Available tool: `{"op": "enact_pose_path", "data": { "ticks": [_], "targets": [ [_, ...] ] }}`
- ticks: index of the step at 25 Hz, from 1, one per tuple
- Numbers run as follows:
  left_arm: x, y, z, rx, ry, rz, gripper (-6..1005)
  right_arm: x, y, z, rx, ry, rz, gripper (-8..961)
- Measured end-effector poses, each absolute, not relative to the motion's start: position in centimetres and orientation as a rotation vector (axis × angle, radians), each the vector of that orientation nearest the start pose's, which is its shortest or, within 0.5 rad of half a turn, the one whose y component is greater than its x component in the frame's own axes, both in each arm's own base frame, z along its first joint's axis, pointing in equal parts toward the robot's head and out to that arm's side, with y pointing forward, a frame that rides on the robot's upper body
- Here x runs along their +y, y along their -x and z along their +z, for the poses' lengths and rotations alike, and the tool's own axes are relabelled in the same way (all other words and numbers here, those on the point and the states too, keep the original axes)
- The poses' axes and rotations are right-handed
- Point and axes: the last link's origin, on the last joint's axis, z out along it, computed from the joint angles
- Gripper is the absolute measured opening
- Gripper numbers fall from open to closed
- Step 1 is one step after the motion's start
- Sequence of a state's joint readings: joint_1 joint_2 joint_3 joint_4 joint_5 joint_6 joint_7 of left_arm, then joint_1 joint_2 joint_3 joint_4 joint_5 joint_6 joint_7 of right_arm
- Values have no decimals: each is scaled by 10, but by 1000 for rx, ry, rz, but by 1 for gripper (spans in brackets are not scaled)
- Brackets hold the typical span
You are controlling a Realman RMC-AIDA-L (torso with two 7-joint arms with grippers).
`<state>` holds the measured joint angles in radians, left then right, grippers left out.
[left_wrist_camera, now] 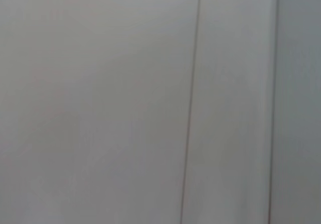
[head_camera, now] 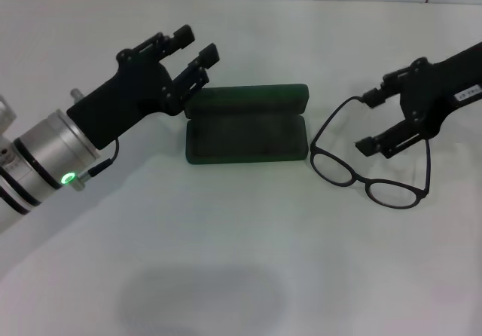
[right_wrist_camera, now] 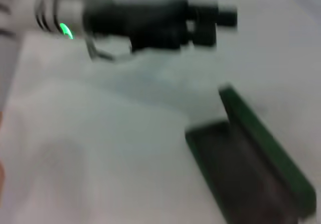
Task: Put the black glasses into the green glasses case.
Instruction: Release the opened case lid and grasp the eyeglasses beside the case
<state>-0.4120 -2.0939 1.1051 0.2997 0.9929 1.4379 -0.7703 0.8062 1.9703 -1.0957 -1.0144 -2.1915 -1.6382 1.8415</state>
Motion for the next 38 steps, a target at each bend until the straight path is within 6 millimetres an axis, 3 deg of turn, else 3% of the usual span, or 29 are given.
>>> {"op": "enact_pose_path", "data": {
  "ticks": [6,10,18,23,31,38],
  "targets": [
    [311,271,-26,-459,2145,-1115,492,388,-127,1,262,3052,-453,869],
    [311,272,-27,-448,2141,-1106,492,384,-124,-15,229,3019,-616,836],
    [310,271,-29,-446,2146,-1104,491,381,-123,-33,185,2985,-699,748],
    [310,271,-30,-439,2148,-1099,491,378,-125,-46,142,2959,-754,597],
    [308,271,-32,-432,2154,-1091,490,377,-126,-62,62,2919,-763,590],
    [308,271,-32,-432,2153,-1091,490,375,-126,-67,48,2924,-755,469]
  ]
}}
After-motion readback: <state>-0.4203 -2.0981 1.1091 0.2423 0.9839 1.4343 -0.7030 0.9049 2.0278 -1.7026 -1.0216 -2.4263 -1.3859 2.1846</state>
